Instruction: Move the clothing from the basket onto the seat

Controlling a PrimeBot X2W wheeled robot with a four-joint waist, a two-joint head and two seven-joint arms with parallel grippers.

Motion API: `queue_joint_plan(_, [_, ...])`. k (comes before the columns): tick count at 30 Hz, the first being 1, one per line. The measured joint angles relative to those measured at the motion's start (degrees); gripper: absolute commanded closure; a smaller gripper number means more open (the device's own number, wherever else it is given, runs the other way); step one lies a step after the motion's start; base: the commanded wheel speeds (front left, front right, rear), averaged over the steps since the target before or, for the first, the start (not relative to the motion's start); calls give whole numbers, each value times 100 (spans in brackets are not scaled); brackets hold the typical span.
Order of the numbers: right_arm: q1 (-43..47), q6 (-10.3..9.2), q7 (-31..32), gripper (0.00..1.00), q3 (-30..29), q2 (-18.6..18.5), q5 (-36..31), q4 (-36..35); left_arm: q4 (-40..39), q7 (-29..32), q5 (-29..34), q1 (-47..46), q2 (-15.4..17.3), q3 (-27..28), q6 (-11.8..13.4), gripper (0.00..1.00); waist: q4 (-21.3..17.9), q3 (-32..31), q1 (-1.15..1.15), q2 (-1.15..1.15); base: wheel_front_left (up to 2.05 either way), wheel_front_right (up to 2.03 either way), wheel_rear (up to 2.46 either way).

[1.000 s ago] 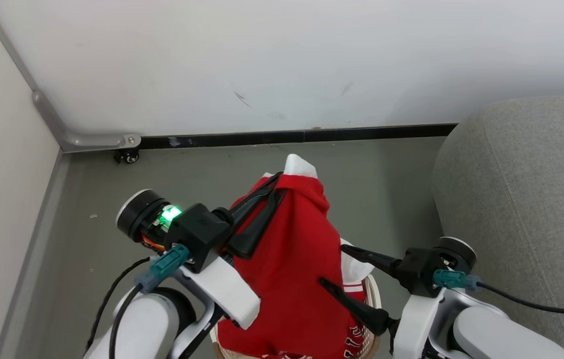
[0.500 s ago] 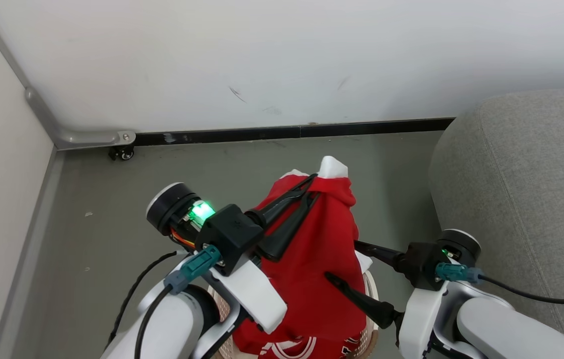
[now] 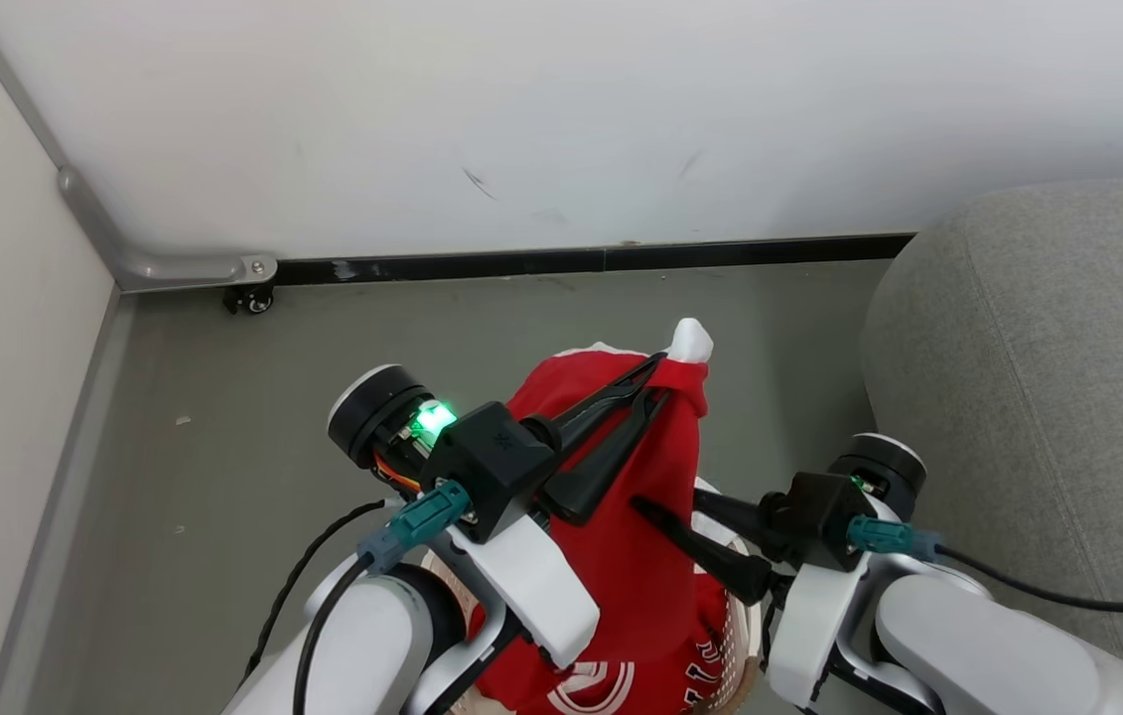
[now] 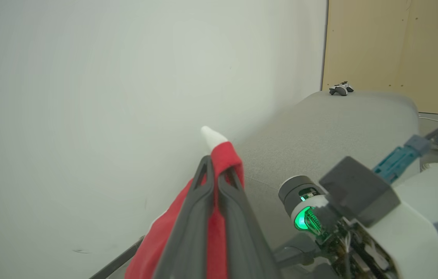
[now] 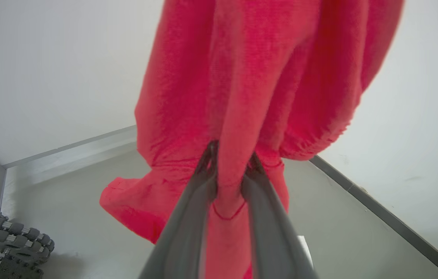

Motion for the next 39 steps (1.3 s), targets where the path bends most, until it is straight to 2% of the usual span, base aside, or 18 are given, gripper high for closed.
queue_joint_plan(1, [-1,0,-33,100,24,7,-8,36,18,0,-7,0,-5,0,0,100,1,5,0,0,0,0,0])
queue_joint_plan(9, [-90,0,-181,100,38,-12,37,282,232,-88,-99,0,-26,65,0,100,-33,46,0,0,0,0,0])
queue_joint_plan(34, [-88,0,-328,100,-784,-116,494,314,933,-895,-138,10,-225,264,129,100,-539,200,0,0,0,0,0])
queue_joint_plan(35, [-88,0,-328,100,-822,-113,503,308,950,-916,-138,11,-234,260,135,87,-556,208,0,0,0,0,0])
queue_joint_plan(36, [-88,0,-328,100,-822,-113,503,308,950,-916,-138,11,-234,260,135,68,-556,208,0,0,0,0,0])
queue_joint_plan(38, [-88,0,-330,100,-895,-111,539,294,998,-964,-138,12,-254,257,162,51,-587,222,0,0,0,0,0])
queue_joint_plan(39, [-88,0,-330,100,-924,-113,539,287,1022,-972,-138,12,-259,255,162,31,-601,229,0,0,0,0,0])
